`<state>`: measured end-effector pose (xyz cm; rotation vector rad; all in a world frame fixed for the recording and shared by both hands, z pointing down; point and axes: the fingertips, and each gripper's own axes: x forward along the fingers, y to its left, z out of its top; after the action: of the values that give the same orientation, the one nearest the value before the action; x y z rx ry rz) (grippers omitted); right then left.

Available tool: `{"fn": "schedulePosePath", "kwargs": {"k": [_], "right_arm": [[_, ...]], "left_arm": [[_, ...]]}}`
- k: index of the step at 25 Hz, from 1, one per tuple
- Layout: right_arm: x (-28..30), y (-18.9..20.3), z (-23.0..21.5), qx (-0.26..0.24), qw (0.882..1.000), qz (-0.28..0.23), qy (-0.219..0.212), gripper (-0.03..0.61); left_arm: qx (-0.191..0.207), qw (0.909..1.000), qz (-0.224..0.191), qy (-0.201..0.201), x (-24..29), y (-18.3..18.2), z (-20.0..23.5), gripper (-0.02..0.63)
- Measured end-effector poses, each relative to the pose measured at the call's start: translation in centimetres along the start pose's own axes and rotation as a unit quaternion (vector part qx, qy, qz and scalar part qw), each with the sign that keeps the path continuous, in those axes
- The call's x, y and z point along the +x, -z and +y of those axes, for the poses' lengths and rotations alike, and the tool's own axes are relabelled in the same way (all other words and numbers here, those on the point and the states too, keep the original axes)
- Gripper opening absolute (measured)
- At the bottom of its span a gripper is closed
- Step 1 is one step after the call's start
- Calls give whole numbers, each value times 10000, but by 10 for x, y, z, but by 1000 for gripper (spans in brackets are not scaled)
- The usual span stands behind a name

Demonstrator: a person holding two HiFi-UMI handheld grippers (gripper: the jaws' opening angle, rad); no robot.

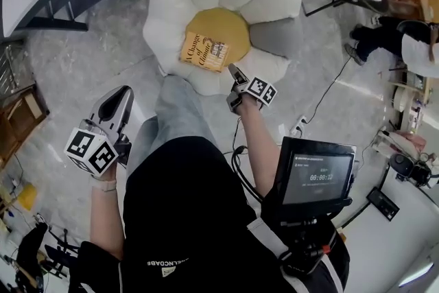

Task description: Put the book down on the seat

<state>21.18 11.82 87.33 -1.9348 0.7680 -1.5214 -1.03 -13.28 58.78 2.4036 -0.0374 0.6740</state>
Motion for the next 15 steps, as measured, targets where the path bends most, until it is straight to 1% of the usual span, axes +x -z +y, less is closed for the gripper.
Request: {"fn": "schedulePosePath", "kwargs": {"k": [3, 6, 8, 10, 15], "right_arm": [[-10, -2, 28, -135, 9996, -38, -234, 206], [-22, -4, 63, -582, 9972, -80, -473, 206], [-31, -4, 86, -785, 9949, -94, -633, 204], [-42, -6, 109, -853, 9929, -170, -808, 202], [-72, -17, 165, -1026, 9873, -421, -1140, 170]], "left_arm": [[50, 10000, 16, 45, -5, -6, -8, 17], [84, 9999, 12, 118, -8, -14, -15, 17], [114, 9998, 12, 165, -12, -19, -20, 17], [138, 9997, 14, 200, -15, -23, -24, 17], [189, 9993, 31, 310, -17, -38, -37, 17]]}}
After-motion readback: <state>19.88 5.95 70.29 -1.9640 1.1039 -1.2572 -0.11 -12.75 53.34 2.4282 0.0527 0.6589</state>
